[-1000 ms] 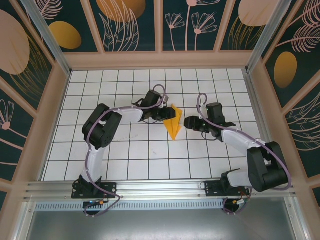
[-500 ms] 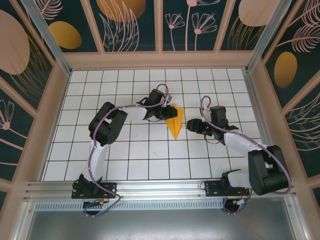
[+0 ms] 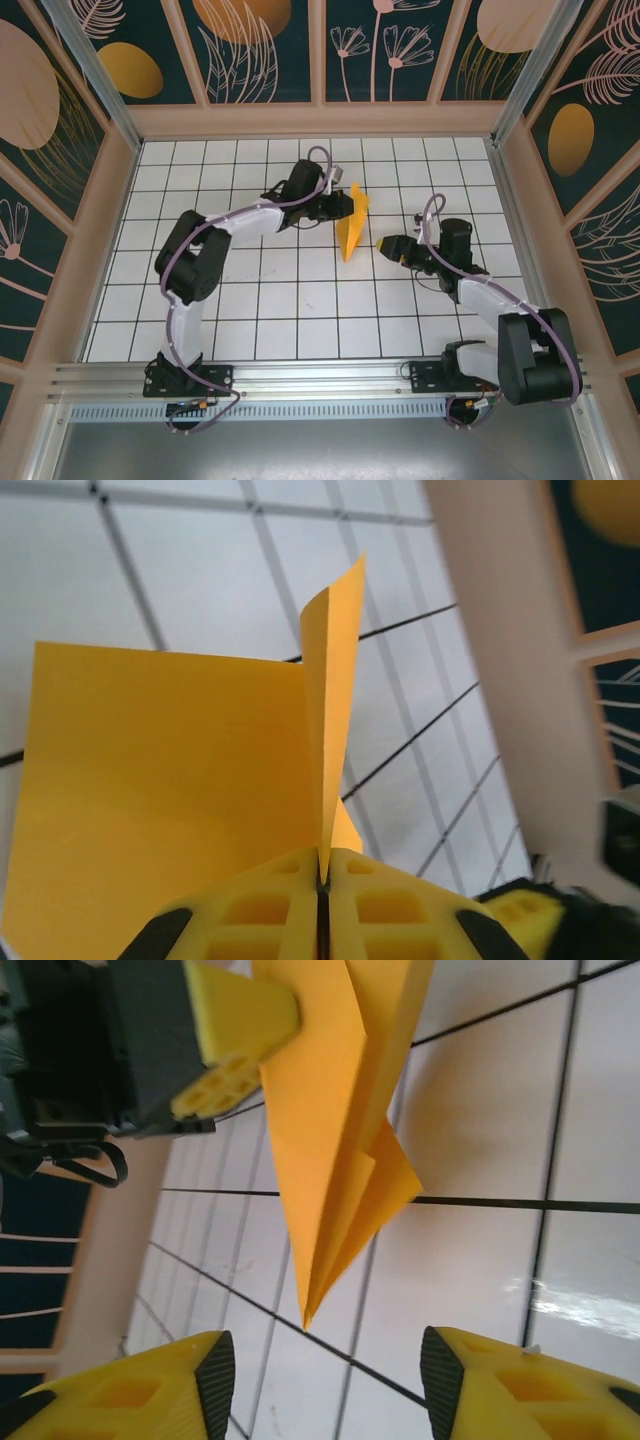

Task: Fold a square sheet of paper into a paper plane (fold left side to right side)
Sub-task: Turn over the paper at the center of the table.

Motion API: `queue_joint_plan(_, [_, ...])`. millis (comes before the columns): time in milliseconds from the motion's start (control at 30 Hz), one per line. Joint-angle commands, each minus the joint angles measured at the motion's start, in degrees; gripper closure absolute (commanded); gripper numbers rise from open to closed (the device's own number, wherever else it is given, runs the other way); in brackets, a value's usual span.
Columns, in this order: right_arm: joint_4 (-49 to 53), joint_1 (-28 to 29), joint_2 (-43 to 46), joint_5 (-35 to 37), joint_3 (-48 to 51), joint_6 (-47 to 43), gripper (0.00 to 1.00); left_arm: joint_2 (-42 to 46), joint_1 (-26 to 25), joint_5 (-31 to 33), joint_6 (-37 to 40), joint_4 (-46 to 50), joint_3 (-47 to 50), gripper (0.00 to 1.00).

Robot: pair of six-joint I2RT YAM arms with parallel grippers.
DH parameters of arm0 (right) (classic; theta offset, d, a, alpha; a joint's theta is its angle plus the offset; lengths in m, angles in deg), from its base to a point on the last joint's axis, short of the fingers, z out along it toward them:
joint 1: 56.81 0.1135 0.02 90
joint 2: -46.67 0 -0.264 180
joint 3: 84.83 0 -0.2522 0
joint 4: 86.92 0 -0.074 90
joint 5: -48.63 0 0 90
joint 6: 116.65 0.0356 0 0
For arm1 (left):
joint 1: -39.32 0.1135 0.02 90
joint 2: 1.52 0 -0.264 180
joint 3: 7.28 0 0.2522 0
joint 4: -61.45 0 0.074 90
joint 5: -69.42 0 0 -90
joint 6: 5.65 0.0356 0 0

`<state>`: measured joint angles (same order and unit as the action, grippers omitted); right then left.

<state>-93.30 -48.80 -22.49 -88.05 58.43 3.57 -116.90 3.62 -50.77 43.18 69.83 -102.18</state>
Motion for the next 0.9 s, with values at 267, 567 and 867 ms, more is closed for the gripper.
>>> queue_joint_plan(267, [-28.72,3.87,3.01,-8.54,1.91,14.12,0.14,13.21,-0.33,-1.28,-4.02,-6.49,2.08,0.90])
queue_joint_plan(567, [-33.58,10.52,-7.13,-5.55,-5.38,16.04,0.20,16.77,-0.40,-6.77,-8.99,-13.36,5.91,0.90])
queue_joint_plan(867, [-35.92,11.64,-10.11,-4.79,-6.89,17.62,0.56,18.61,-0.33,-8.31,-10.35,-15.62,8.08,0.88])
